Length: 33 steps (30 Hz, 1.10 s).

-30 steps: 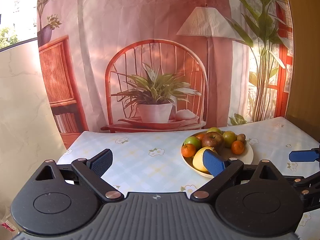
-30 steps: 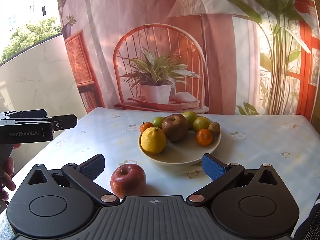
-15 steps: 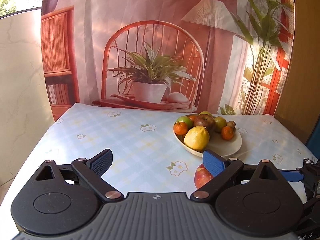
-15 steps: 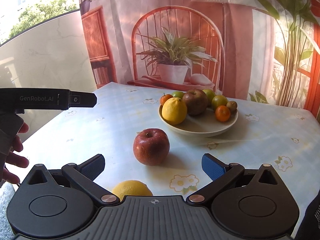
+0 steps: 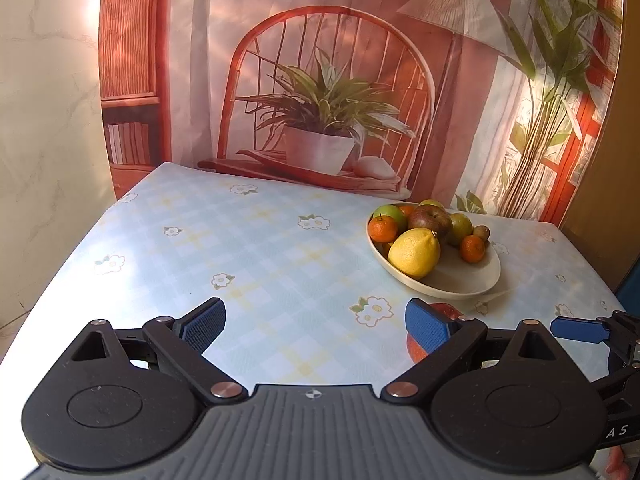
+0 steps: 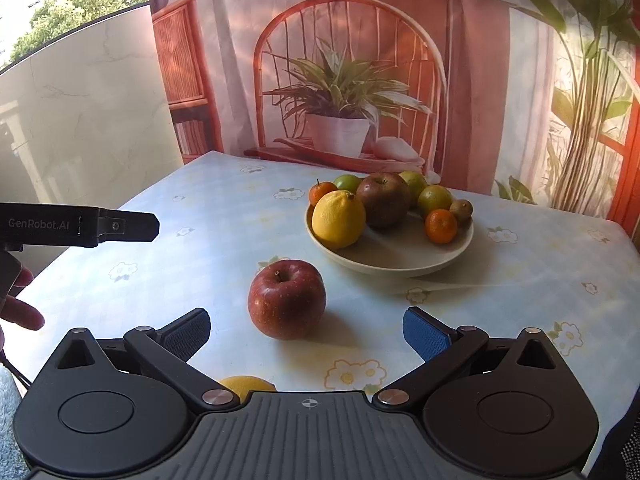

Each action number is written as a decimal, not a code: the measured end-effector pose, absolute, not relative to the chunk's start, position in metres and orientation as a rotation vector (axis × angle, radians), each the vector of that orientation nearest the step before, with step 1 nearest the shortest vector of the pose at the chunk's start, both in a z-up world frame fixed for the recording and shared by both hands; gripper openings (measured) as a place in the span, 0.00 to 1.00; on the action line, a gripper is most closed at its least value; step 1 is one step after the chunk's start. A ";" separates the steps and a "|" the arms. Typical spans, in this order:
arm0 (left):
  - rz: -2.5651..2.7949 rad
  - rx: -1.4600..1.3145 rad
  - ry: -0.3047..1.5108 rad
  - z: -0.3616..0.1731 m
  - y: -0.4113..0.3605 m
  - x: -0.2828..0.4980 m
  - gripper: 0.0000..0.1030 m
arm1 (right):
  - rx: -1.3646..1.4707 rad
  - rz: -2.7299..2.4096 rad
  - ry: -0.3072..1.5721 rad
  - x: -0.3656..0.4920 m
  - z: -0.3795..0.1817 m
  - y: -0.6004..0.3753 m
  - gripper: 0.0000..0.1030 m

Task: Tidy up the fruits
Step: 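Move both open grippers toward the red apple on the cloth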

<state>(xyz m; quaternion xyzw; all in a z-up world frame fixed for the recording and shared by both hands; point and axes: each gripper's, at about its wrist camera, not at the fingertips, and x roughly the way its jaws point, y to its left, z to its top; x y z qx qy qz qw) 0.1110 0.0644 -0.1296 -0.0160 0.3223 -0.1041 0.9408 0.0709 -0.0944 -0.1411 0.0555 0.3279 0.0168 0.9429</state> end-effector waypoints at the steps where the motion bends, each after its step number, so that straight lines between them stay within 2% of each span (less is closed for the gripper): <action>1: -0.214 -0.027 0.654 -0.129 0.063 0.113 0.95 | 0.112 0.039 0.672 0.076 -0.141 -0.098 0.99; 12: -0.238 0.042 0.695 -0.141 0.042 0.137 0.86 | 0.020 0.123 0.739 0.125 -0.156 -0.098 0.97; 19: -0.309 0.062 0.760 -0.151 0.031 0.155 0.80 | 0.025 0.198 0.821 0.141 -0.167 -0.092 0.83; 27: -0.451 0.090 0.810 -0.162 0.012 0.170 0.65 | 0.029 0.233 0.861 0.147 -0.176 -0.091 0.77; 33: -0.509 0.096 0.833 -0.170 -0.002 0.173 0.62 | 0.029 0.246 0.884 0.150 -0.180 -0.090 0.71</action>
